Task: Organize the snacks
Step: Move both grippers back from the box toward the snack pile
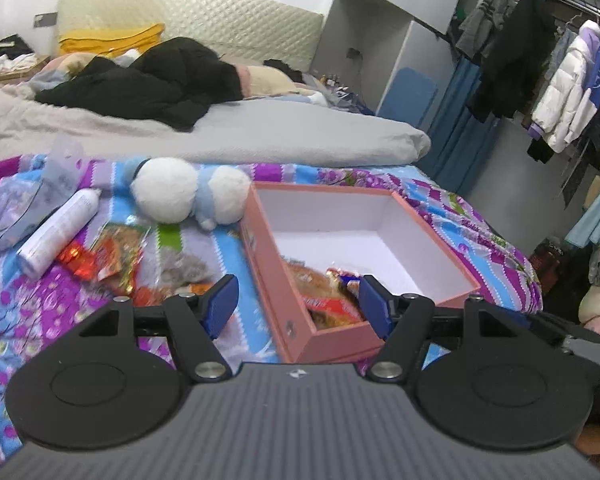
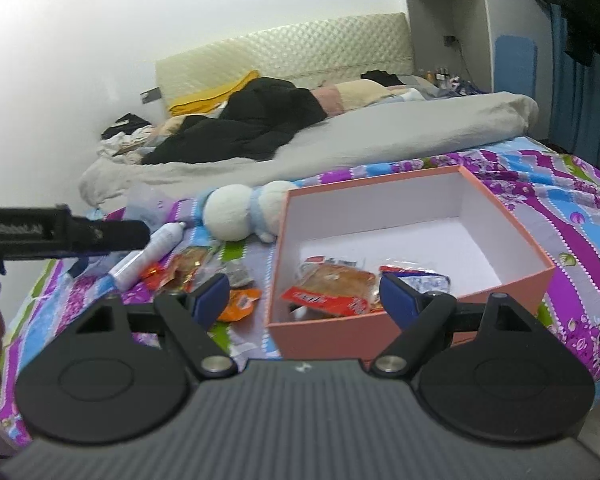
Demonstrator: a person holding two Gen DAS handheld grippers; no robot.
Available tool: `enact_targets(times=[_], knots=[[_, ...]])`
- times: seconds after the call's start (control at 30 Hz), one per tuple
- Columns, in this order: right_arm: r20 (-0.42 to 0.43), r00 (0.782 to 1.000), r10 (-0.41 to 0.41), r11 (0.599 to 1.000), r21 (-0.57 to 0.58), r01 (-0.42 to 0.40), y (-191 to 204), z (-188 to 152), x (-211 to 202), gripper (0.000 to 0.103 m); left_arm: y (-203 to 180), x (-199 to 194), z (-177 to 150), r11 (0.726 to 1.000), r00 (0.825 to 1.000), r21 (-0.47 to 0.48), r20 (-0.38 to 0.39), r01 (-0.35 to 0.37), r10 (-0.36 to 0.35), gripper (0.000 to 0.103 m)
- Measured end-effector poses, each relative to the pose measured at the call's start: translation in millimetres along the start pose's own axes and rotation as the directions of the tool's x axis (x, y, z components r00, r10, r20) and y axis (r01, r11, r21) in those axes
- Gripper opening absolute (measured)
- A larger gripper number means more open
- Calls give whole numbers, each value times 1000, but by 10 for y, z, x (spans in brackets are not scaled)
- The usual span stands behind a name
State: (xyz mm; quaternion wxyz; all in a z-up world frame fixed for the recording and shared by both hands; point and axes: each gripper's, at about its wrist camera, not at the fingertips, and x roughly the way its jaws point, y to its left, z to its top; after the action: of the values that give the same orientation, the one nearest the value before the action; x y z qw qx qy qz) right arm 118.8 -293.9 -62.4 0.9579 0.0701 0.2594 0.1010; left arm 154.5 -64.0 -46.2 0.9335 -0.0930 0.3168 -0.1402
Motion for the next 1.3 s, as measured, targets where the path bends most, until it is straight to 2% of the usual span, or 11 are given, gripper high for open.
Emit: enact_targets(times=[0.2, 0.27, 0.4, 0.53, 0.7, 1.0, 1.3], knots=[[0, 1000, 28, 999, -18, -28, 206, -168, -122, 84, 158, -224, -265, 1000, 1000, -29, -10, -12, 12, 71], [-16, 999, 45, 999, -23, -45, 256, -234, -136, 84, 217, -274, -360, 999, 1000, -45, -15, 7, -8, 71], [-35, 998, 59, 997, -44, -60, 372, -412, -142, 84, 317, -330, -554, 998, 999, -37, -33, -45, 44, 71], [-51, 996, 70, 995, -64, -73, 512, -624, -186, 84, 478, -420, -732, 994, 997, -80, -39, -71, 68, 71], [-95, 991, 93, 992, -74, -100, 601, -722, -123, 84, 669, -429, -854, 986, 994, -133, -50, -101, 95, 71], [-128, 986, 107, 982, -144, -125, 785, -702, 118, 83, 1063, -175, -858, 969, 989, -206, -88, -133, 117, 71], [-178, 983, 54, 950, -293, -106, 1049, -639, 613, 79, 1549, 416, -675, 956, 978, -232, -144, -178, 147, 71]])
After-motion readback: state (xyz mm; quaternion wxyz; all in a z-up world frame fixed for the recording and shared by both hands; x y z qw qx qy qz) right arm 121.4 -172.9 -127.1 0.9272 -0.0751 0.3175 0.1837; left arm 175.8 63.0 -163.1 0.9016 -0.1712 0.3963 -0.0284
